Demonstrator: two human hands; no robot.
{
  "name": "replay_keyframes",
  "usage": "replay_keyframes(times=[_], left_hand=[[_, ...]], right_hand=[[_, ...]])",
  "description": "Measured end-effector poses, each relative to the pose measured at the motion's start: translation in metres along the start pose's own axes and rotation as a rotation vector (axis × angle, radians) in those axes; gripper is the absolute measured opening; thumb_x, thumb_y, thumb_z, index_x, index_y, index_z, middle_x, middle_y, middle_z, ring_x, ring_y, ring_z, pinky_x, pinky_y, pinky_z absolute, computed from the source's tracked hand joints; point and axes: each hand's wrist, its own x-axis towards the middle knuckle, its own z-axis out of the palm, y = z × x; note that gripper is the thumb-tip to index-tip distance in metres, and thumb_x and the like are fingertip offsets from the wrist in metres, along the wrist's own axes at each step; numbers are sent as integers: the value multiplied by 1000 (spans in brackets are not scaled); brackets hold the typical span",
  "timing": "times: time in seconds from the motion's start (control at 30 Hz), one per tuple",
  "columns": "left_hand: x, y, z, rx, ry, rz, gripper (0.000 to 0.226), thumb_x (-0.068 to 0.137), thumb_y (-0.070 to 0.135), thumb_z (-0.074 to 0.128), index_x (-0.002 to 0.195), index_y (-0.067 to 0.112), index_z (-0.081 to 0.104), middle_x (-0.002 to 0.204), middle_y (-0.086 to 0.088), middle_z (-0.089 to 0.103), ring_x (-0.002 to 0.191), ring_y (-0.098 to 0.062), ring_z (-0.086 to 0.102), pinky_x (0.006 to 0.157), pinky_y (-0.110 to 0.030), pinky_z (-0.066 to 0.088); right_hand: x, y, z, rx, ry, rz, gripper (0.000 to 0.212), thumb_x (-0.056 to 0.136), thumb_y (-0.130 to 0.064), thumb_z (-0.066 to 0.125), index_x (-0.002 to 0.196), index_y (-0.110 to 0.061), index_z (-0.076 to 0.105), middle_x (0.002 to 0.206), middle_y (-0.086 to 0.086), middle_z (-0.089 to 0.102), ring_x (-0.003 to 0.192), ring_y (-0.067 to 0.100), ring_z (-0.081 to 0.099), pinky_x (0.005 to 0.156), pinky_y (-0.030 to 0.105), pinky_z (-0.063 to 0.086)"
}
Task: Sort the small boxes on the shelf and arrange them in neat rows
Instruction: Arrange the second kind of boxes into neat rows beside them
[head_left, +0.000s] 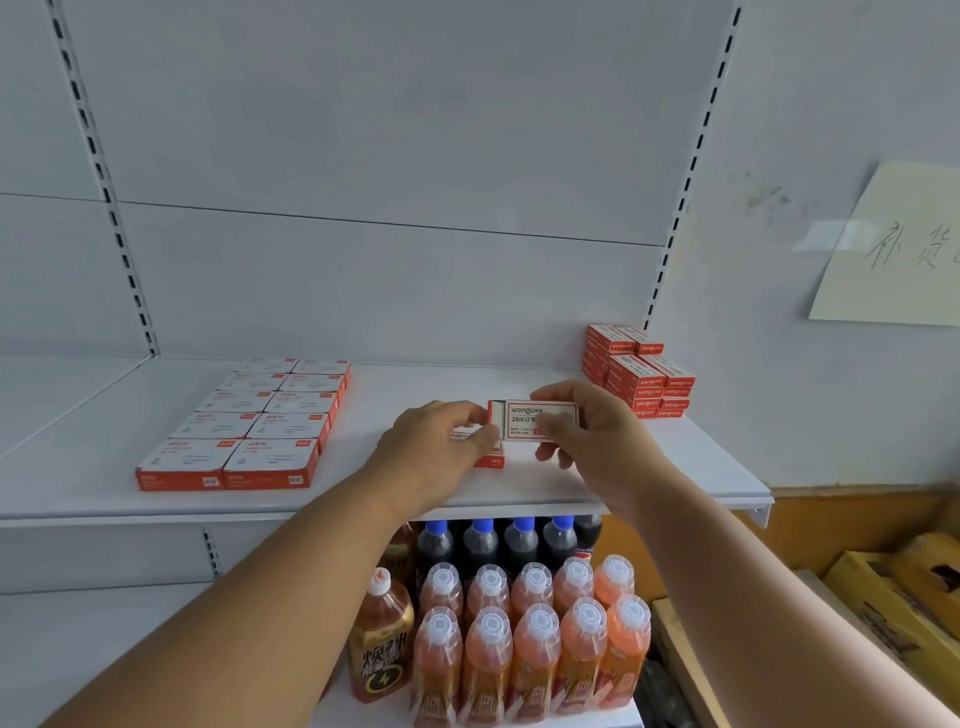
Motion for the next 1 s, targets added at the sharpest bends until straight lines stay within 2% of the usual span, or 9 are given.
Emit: replay_keyframes(times=[0.1,0.17,0.27,0.5,0.67,0.83,0.9,1.0], left_hand=[[-5,0,-7,-142,32,-43,19,97,38,56,112,30,65,112,10,65,101,-10,59,77,-15,43],[-7,-2,-10,-193,48,-61,17,98,35,55,109,27,65,107,11,66,96,-5,60,70,-10,39],[-9,-3,-11,-219,48,-72,16,99,33,53,107,25,65,105,10,68,93,-3,61,69,-10,40],[-8,-6,-15,-269,4,-68,14,95,35,61,99,25,70,106,10,72,102,-8,63,85,-21,45],[-8,-5,-13,-273,-28,-43,14,93,33,65,102,29,74,105,14,70,99,1,59,77,-11,39],[-10,-4,-14,-268,-44,-28,17,94,36,62,103,27,73,101,13,72,97,-2,61,76,-12,41],[-11,-3,-15,-244,-45,-19,18,94,39,61,101,28,72,103,14,71,96,-1,60,75,-11,40],[-12,-1,-15,-199,-36,-9,14,95,39,58,105,34,67,110,16,65,98,0,57,76,-12,39]], right_hand=[[-1,-3,10,17,-51,-34,22,93,-11,63,109,-26,62,76,1,72,57,9,55,60,25,48],[-2,-3,16,-15,-80,-54,34,86,-10,71,112,-28,59,85,-8,72,62,3,62,60,15,47],[-2,-2,21,-86,-71,-105,44,81,-6,76,114,-28,56,96,-13,68,77,-5,66,63,10,50],[-2,-1,22,-162,-85,-184,42,81,-12,75,112,-32,53,96,-15,68,80,-3,67,68,14,53],[0,2,25,-186,-115,-219,43,81,-13,74,111,-35,53,96,-13,68,80,4,67,73,24,57],[1,7,26,-281,-65,-311,41,81,-19,76,115,-29,56,112,-11,55,89,-2,61,74,12,51],[1,8,23,-349,-51,-357,43,79,-24,79,118,-25,61,110,-12,51,90,-3,59,74,9,49],[2,7,15,-435,-50,-306,46,79,-31,78,122,-27,61,104,-15,57,87,-5,59,70,5,45]])
